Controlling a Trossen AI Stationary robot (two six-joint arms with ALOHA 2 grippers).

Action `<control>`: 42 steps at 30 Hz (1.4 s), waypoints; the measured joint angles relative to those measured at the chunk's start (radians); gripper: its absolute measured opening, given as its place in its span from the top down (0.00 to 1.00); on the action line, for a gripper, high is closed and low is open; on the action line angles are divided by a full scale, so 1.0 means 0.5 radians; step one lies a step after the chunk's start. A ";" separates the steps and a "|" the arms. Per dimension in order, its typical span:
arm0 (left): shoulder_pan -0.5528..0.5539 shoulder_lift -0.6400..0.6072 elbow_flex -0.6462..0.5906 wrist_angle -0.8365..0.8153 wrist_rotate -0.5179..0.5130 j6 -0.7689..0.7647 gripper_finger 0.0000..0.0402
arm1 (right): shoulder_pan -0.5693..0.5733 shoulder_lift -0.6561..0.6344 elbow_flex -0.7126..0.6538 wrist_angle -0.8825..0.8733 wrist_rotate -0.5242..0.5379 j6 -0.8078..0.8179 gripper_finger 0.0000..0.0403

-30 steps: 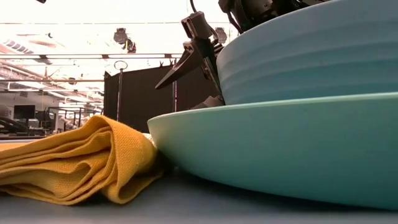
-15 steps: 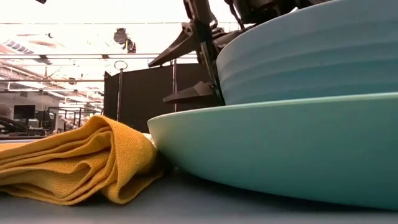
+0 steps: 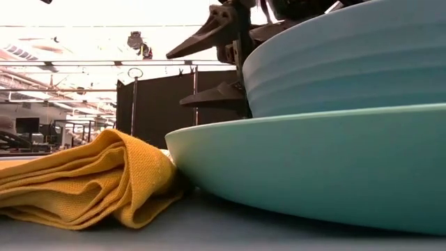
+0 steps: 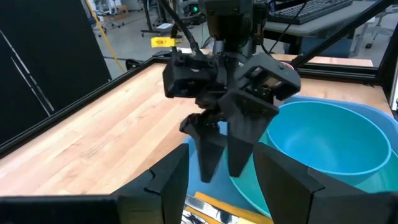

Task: Set up tray
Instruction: Put the yellow table knife on top of the yellow table napkin to the right of the orange spoon

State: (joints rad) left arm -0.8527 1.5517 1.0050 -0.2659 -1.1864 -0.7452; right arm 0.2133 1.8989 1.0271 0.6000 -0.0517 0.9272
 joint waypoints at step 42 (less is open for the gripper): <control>0.198 0.000 -0.002 -0.034 0.603 0.004 0.54 | -0.152 -0.301 0.224 -1.185 -0.555 -0.314 1.00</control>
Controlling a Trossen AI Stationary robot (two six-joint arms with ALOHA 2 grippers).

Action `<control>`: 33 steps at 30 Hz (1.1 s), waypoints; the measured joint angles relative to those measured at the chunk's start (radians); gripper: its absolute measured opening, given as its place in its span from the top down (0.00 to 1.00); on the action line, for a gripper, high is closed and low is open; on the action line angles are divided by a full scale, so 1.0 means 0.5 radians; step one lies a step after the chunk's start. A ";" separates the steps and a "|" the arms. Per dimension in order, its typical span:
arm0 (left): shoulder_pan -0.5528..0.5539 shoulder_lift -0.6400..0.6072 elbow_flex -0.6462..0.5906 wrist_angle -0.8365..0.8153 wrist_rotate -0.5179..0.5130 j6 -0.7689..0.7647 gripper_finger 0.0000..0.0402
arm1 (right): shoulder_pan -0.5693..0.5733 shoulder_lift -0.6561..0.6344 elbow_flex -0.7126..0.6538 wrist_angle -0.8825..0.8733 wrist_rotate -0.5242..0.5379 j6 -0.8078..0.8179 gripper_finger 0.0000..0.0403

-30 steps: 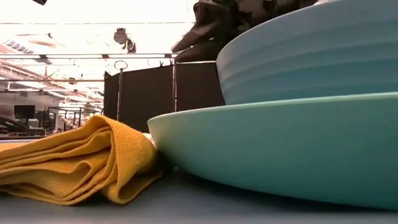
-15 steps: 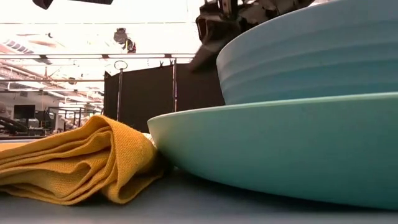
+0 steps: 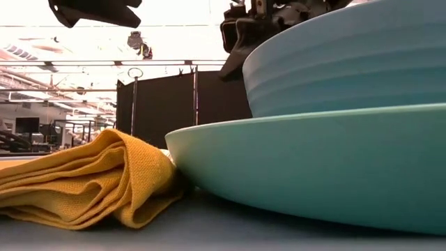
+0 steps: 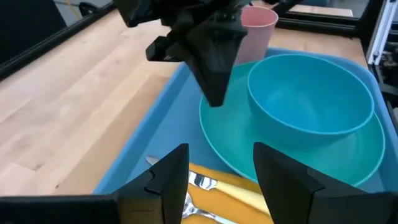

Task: Set up tray
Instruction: Put the yellow table knife on top of the yellow table napkin to the right of the orange spoon

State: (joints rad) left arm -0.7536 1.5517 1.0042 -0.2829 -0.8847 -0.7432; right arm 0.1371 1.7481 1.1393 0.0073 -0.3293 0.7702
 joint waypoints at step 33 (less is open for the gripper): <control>0.640 0.000 0.000 -0.103 1.211 0.574 0.99 | 0.350 -0.429 -0.255 -0.033 0.791 -0.419 1.00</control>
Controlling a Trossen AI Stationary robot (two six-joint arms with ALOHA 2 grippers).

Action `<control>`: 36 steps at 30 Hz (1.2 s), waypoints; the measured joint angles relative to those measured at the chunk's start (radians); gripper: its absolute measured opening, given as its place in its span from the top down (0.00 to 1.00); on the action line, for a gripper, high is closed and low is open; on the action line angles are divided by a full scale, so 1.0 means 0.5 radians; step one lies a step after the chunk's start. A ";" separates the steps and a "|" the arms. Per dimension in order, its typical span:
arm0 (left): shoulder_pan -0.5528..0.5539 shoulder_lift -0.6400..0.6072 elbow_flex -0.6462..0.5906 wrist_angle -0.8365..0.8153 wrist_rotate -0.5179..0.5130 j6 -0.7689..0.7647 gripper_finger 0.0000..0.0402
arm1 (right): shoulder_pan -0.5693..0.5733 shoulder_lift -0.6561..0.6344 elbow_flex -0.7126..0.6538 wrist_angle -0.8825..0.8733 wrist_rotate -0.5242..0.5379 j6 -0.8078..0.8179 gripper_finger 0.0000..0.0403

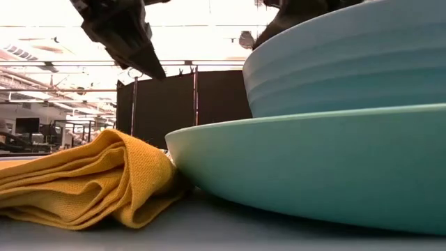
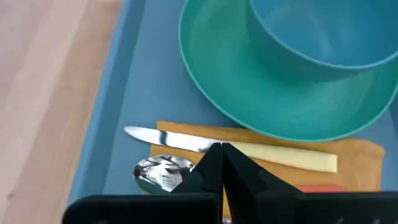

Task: Set up tray
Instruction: Put the yellow table knife on top of the yellow table napkin to the right of the orange spoon

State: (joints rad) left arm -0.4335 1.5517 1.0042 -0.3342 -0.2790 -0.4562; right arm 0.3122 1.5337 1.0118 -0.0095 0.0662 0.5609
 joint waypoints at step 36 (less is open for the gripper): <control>0.674 0.408 0.131 0.032 0.931 0.337 1.00 | 0.060 -0.497 -0.896 0.900 0.084 -0.135 1.00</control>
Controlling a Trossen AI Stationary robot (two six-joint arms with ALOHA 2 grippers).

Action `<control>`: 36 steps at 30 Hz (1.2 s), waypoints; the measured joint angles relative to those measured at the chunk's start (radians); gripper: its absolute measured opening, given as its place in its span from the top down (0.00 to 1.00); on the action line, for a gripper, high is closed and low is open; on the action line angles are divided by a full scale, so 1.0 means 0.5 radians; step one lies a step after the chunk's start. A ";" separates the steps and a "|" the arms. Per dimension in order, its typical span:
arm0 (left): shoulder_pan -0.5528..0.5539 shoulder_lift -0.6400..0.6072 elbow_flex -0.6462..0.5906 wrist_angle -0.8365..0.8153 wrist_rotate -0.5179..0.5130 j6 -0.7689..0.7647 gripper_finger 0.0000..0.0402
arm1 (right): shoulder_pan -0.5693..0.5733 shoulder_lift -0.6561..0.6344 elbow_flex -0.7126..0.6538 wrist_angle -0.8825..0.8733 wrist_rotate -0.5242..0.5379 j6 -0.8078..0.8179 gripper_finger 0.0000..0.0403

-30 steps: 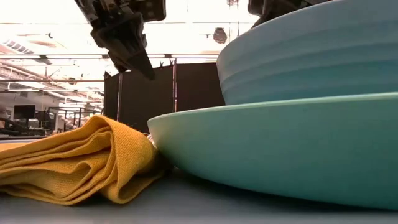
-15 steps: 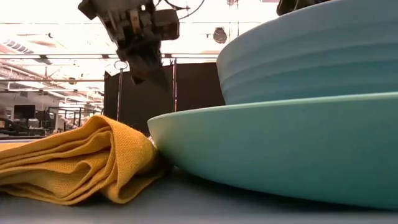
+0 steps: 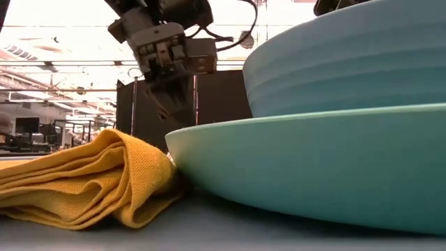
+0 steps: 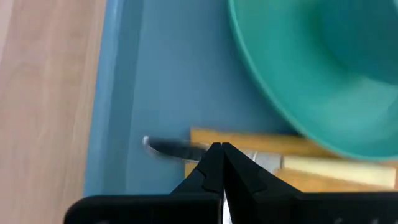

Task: Set up tray
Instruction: Put the yellow table knife on top of the yellow table napkin to the right of the orange spoon

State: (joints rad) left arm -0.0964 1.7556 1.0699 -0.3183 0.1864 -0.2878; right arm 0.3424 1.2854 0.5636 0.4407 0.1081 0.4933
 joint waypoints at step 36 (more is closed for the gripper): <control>0.063 0.311 0.340 -0.394 -0.029 0.130 1.00 | 0.000 0.003 0.000 -0.015 0.000 -0.017 1.00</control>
State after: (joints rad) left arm -0.0647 1.9113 1.2400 -0.5151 0.1721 -0.2226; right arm 0.3424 1.2869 0.5636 0.4332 0.1081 0.4847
